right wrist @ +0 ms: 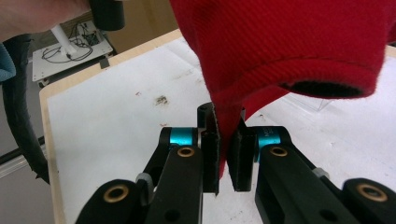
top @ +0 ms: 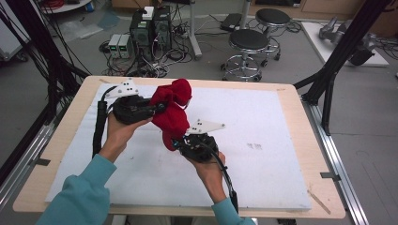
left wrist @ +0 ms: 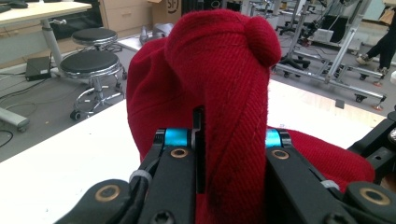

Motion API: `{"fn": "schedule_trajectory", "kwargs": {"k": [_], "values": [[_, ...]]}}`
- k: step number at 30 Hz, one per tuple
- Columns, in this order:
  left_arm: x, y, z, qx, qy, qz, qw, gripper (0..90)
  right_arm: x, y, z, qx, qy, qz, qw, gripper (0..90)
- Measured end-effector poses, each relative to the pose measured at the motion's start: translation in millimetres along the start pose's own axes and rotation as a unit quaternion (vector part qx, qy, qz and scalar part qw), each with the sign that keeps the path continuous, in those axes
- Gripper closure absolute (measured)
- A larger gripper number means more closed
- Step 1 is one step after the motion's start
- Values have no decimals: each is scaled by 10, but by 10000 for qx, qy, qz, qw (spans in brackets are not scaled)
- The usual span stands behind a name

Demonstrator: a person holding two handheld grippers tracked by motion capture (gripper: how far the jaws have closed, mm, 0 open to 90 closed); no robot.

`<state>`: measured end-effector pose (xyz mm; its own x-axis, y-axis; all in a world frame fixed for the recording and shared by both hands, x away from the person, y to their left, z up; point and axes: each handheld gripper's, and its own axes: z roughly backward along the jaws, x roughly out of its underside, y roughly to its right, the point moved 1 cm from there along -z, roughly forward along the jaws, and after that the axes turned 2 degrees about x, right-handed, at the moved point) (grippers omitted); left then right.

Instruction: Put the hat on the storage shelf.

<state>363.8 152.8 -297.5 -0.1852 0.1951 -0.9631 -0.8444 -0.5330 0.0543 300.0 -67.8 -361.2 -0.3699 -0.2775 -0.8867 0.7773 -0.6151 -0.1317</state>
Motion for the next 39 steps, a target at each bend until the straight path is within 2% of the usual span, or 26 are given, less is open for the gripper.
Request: {"fn": "schedule_trajectory", "kwargs": {"k": [4, 6, 7, 8, 10, 11, 14, 15, 18, 19, 23, 27, 31, 33, 39], "values": [[1, -14, 12, 28, 31, -18, 10000, 774, -6, 5, 6, 25, 34, 7, 10000, 856], [-2, -19, 18, -7, 98, 23, 9999, 620, -9, 13, 15, 65, 67, -19, 10000, 857], [-5, -27, 21, -8, 146, 72, 9999, 620, -9, 13, 15, 65, 67, -19, 10000, 857], [-6, -37, 22, 15, 162, 144, 9998, 452, -13, 25, 20, 89, 89, -25, 9999, 857], [-2, -53, 18, -52, 179, 222, 9996, 310, -13, 29, 23, 100, 80, -46, 9999, 857], [3, -57, 17, -55, 212, 188, 9996, 310, -14, 38, 21, 91, 80, -45, 9999, 858], [21, -66, 12, -161, 298, 165, 9993, 109, -16, 48, 21, 116, 98, -31, 9999, 858], [29, -73, 18, -137, 350, 146, 9992, 85, -20, 50, 20, 115, 105, -22, 9999, 858], [29, -98, 43, -74, 469, 236, 9986, 57, -22, 49, 22, 126, 104, -49, 9999, 858], [23, -109, 60, 7, 572, 248, 9981, 57, -22, 51, 21, 130, 105, -35, 9999, 858], [-13, -119, 159, -38, 870, 229, 9959, 57, -22, 62, 24, 167, 77, -3, 9998, 858], [-4, -156, 252, -92, 794, 204, 9966, 57, -29, 83, 42, 215, 117, -16, 9997, 857], [57, -170, 372, -161, 817, 132, 9964, 57, -54, 121, 56, 296, 171, -15, 9994, 857], [116, -176, 430, -225, 750, 49, 9969, 57, -79, 144, 67, 348, 185, 5, 9992, 857], [365, -203, 592, -339, 558, 1, 9979, 57, -180, 204, 78, 471, 280, 40, 9985, 857]]}}
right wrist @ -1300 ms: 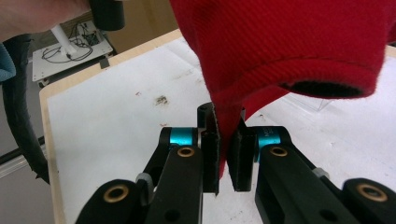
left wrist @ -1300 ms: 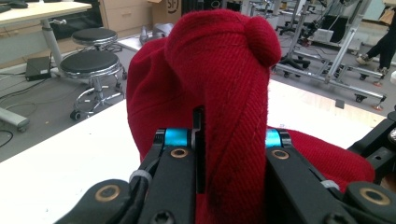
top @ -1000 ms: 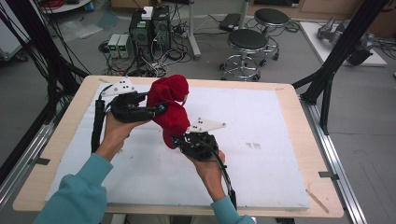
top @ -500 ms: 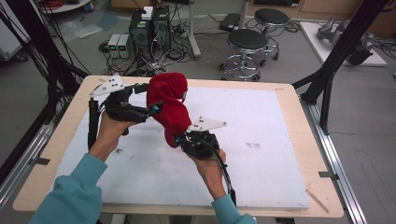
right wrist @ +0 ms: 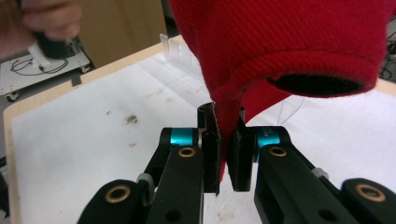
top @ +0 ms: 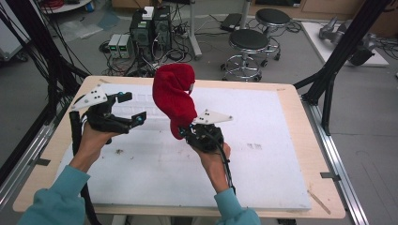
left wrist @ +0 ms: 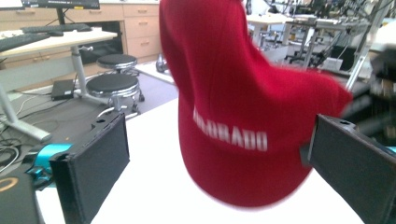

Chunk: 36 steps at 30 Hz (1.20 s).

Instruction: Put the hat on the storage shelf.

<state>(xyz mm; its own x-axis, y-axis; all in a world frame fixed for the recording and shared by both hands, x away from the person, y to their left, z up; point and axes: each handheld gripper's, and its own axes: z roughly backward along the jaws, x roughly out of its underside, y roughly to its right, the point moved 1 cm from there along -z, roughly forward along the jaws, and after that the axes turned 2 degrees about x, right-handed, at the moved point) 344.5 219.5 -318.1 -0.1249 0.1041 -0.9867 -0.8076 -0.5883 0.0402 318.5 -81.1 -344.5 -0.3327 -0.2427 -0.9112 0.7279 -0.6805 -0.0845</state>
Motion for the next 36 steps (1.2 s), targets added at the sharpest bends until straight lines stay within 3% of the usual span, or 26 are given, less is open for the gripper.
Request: {"fn": "schedule_trajectory", "kwargs": {"k": [3, 8, 21, 28, 36], "values": [[127, -6, 86, -142, -52, -116, 9998, 57, -65, 25, -24, 27, 66, 22, 10000, 857], [347, -25, 204, -258, -218, -118, 9994, 57, -170, 76, -90, 91, 167, 76, 9998, 857], [993, -73, 520, -714, -446, 236, 9962, 57, -376, 244, -469, 322, 253, 52, 9991, 857], [1214, -69, 673, -916, -356, 420, 9943, 57, -400, 310, -650, 452, 276, 9, 9986, 856], [1409, -62, 787, -1170, -235, 408, 9920, 57, -420, 352, -822, 564, 270, 3, 9980, 856]]}}
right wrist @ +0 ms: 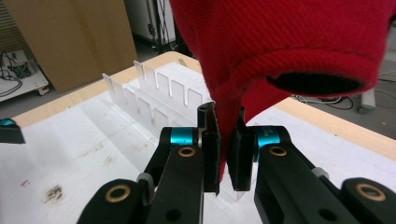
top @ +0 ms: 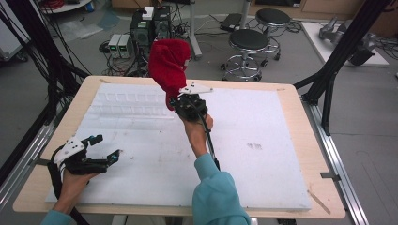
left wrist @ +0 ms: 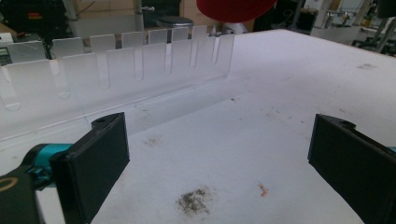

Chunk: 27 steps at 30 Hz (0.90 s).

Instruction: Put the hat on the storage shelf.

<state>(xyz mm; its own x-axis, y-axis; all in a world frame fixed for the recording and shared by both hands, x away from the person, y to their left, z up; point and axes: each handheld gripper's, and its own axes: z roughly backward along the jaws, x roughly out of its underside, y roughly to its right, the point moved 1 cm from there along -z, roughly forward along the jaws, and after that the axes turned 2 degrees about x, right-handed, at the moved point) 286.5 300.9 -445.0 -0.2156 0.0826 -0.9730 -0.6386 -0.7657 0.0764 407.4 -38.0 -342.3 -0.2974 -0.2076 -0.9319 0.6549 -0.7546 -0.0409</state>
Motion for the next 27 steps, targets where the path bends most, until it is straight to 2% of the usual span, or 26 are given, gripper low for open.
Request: {"fn": "schedule_trajectory", "kwargs": {"k": [6, 14, 27], "values": [[60, -7, 27, -28, 67, 41, 10000, 57, 32, -7, -121, 115, -81, 56, 9999, 856], [65, -7, 27, -48, 74, 34, 10000, 57, 78, 3, -222, 152, -106, -25, 9998, 856], [67, -1, 22, -77, 70, 40, 9999, 57, 100, 17, -263, 125, -13, -331, 9994, 856]]}}
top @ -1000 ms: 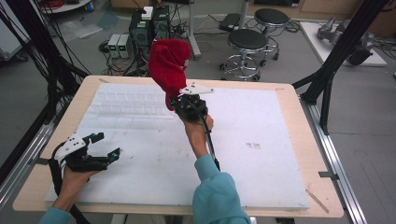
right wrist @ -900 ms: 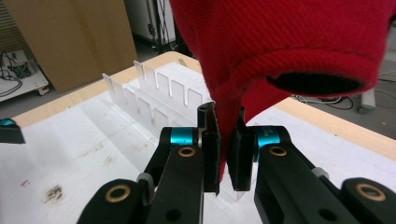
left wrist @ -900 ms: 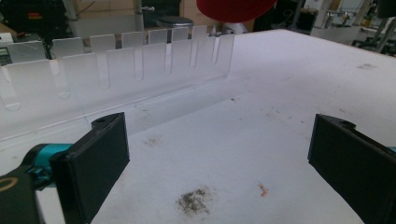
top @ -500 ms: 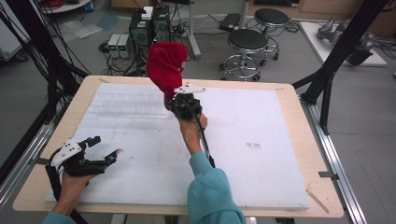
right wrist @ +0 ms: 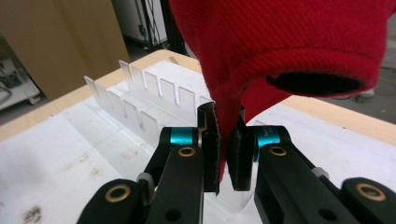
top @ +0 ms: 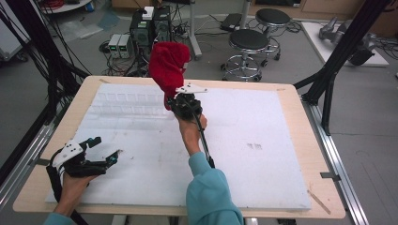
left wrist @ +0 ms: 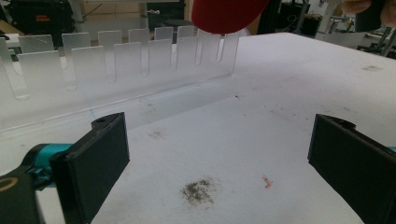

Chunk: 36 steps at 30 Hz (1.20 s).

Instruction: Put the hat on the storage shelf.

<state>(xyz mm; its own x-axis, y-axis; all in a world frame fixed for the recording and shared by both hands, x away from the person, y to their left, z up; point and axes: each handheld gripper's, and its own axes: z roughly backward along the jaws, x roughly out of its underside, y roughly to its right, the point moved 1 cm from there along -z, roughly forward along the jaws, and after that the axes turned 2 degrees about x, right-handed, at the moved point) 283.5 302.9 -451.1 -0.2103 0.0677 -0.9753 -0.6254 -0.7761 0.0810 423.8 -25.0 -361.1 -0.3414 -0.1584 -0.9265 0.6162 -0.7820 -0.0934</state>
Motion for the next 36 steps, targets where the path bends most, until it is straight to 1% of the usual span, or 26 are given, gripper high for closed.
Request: {"fn": "schedule_trajectory", "kwargs": {"k": [2, 4, 5, 8, 9, 11, 12, 13, 16, 20, 23, 27, 29, 30, 32, 36], "values": [[-1, -2, 0, -10, -26, -11, 10000, 57, 6, -22, -14, -10, -16, -62, 10000, 856], [0, -3, 0, -9, -1, 7, 10000, 57, 2, -43, -24, 26, -17, 52, 10000, 856], [0, -2, -1, -11, 4, 0, 10000, 57, -1, -45, -26, 39, -19, 61, 10000, 856], [0, 3, -2, -13, -27, -18, 10000, 57, -5, -47, -21, 72, -58, -25, 10000, 856], [0, 2, -1, -15, -24, -17, 10000, 57, -6, -54, -22, 96, -60, -16, 9999, 856], [0, 2, -1, -16, 0, 7, 10000, 57, -2, -85, -32, 105, -115, 50, 9999, 856], [1, 0, 1, -11, -15, -10, 10000, 57, 8, -99, -49, 124, -186, 147, 9996, 856], [0, 2, 0, -10, -15, -15, 10000, 57, 22, -113, -71, 156, -251, 184, 9994, 856], [0, 4, 0, 5, -14, -32, 10000, 57, 47, -127, -123, 186, -223, 180, 9994, 856], [1, 2, -1, -15, -12, -10, 10000, 57, 75, -109, -165, 163, -294, 168, 9993, 855], [2, 4, 0, -8, -15, -18, 10000, 57, 106, -94, -200, 141, -366, 92, 9992, 855], [2, 0, -1, -25, -5, 3, 10000, 58, 132, -122, -229, 133, -433, 151, 9989, 855], [2, -1, 0, -35, -4, 11, 10000, 57, 139, -119, -227, 127, -437, 142, 9989, 855], [3, 0, 0, -38, 1, 11, 10000, 57, 143, -116, -227, 95, -482, 132, 9987, 854], [2, 1, 1, -42, -3, -4, 10000, 58, 142, -114, -223, 92, -523, 204, 9984, 854], [4, -4, 3, -91, 0, 35, 10000, 57, 143, -99, -221, 28, -552, 212, 9982, 850]]}}
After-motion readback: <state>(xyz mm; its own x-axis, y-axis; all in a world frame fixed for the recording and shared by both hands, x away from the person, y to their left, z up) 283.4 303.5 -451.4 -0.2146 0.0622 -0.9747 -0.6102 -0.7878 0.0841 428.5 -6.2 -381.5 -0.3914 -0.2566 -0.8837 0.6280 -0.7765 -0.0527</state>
